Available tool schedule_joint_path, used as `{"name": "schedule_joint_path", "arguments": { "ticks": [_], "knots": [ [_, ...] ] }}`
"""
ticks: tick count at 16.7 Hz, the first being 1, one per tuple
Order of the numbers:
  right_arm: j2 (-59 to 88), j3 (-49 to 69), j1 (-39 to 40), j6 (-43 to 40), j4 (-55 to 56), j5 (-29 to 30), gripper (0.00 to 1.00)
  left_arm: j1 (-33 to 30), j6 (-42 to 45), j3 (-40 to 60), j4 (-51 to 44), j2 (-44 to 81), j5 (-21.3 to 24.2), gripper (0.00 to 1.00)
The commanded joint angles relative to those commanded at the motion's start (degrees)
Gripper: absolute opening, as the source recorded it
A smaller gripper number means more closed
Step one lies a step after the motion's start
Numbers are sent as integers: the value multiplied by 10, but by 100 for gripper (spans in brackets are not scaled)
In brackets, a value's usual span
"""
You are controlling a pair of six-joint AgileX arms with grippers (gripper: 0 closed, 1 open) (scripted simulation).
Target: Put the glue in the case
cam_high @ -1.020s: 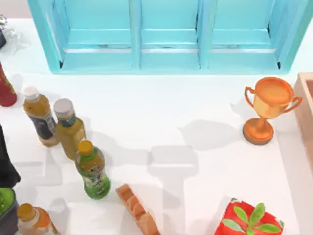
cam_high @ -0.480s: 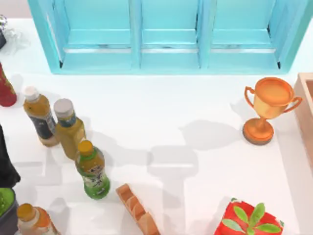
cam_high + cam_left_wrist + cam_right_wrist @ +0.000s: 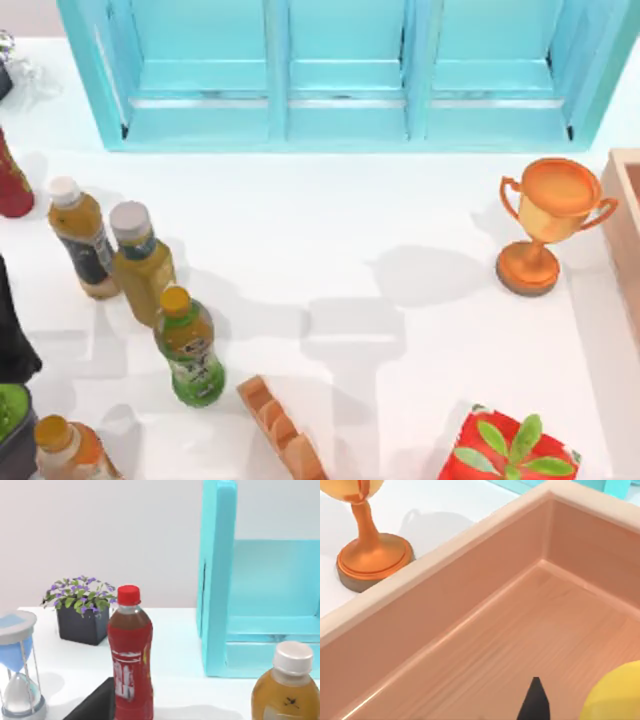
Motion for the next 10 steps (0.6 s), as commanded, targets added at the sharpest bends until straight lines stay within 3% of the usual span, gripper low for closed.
{"name": "schedule_joint_path", "arguments": {
  "ticks": [10],
  "knots": [
    [0, 0, 0, 0, 0, 0, 75, 0, 0, 0, 0, 0, 0, 100]
  ]
}}
